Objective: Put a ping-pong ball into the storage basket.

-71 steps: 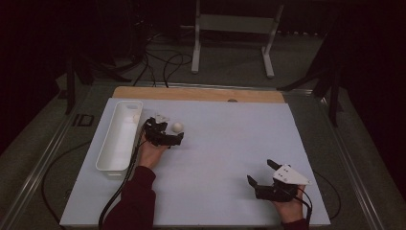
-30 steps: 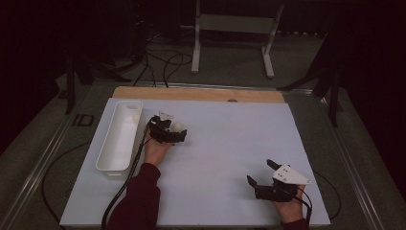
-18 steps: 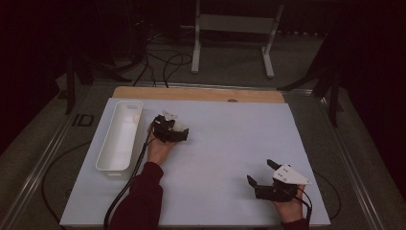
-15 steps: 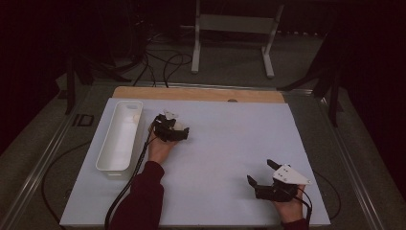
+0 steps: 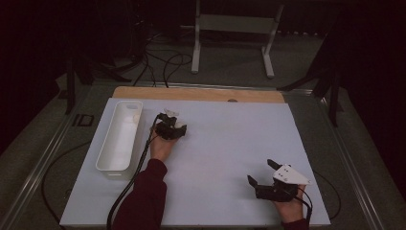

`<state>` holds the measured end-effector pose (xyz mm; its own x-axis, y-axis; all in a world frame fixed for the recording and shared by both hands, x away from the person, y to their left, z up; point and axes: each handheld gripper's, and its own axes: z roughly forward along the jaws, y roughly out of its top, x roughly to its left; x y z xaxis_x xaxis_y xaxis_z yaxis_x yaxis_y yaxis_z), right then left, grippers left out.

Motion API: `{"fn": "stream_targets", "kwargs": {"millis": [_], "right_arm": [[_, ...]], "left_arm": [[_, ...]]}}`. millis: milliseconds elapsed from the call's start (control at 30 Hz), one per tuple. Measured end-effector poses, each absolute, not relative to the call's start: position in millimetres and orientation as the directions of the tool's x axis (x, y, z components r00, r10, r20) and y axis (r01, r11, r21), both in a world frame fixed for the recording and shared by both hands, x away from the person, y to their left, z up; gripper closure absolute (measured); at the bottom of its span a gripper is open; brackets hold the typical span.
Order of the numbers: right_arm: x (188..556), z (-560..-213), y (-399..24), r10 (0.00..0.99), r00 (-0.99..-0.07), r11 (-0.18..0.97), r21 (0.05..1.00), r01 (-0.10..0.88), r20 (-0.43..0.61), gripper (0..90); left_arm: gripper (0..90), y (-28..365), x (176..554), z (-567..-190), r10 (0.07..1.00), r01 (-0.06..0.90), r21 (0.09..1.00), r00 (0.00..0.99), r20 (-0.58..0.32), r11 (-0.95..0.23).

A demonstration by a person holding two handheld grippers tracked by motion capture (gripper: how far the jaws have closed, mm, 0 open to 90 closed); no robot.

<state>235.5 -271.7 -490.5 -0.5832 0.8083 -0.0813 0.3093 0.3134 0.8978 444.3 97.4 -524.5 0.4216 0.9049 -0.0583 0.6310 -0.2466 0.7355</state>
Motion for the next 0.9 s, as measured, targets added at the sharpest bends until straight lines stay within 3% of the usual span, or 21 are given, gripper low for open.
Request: {"fn": "stream_targets", "kwargs": {"millis": [233,900], "right_arm": [[235,-491,-272,0.809,-0.583,0.313,0.898,0.308,-0.082,8.4],[235,-490,-272,0.809,-0.583,0.313,0.898,0.309,-0.081,8.5]], "left_arm": [[50.9,98,445,-528,0.906,0.645,0.723,0.418,-0.061,-0.249],[51.5,98,440,-515,0.899,0.611,0.756,0.433,-0.068,-0.237]]}}
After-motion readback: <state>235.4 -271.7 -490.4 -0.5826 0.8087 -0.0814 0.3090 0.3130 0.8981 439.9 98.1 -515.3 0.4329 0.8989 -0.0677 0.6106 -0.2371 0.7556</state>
